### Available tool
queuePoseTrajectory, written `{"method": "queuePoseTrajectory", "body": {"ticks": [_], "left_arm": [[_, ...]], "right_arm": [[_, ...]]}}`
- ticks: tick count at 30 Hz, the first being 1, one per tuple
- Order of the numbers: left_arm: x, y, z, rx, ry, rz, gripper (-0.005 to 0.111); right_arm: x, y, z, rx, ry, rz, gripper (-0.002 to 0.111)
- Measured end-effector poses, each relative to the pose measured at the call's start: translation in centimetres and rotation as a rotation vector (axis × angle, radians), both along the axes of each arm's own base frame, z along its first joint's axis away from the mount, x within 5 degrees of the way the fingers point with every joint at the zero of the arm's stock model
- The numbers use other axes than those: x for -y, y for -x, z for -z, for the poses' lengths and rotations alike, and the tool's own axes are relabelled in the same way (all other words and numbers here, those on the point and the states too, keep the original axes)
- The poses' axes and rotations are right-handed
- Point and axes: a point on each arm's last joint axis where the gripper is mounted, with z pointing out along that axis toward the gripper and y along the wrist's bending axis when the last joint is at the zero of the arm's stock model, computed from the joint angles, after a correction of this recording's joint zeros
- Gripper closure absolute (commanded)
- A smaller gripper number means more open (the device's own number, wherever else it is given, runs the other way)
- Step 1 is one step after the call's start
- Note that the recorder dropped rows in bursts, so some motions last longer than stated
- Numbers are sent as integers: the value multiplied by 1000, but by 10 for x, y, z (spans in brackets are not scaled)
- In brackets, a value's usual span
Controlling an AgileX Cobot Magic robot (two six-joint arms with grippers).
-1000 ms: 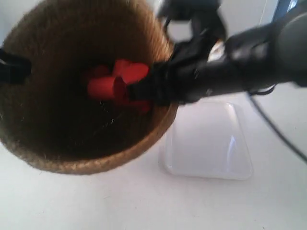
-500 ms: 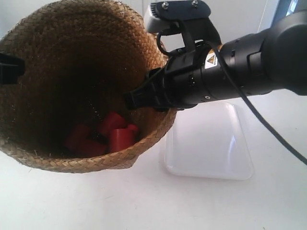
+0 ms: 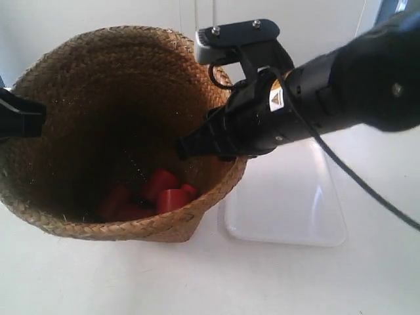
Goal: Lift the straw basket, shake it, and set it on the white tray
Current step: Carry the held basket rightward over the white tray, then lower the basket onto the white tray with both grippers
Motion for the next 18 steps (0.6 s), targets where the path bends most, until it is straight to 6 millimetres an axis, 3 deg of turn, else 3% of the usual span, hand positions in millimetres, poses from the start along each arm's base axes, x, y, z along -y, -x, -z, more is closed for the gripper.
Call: {"method": "queuePoseTrajectory", "body": {"ticks": [1,4,6,8,12,14,18], "left_arm": [[0,2,-10,13,1,6,107],[-3,19,-65,158,49,21,107],[-6,29,-85,264,53,25,107],[-5,21,-74,226,52,11,107],[1,-3,-32,-24,13,12,107],[1,-1,-31,-38,9,16,107],[-1,4,-39,7,29,13,107]], "right_arm": [[2,2,-16,12,3,-6,108],[16,23,-88,182,-91,-15,108],[24,34,-105,321,-176,-19,108],[22,32,-92,357,-194,-23,108],[11,8,-28,110,-60,8,108],[11,9,-25,74,-59,15,108],[14,14,-37,112,-98,18,108]]}}
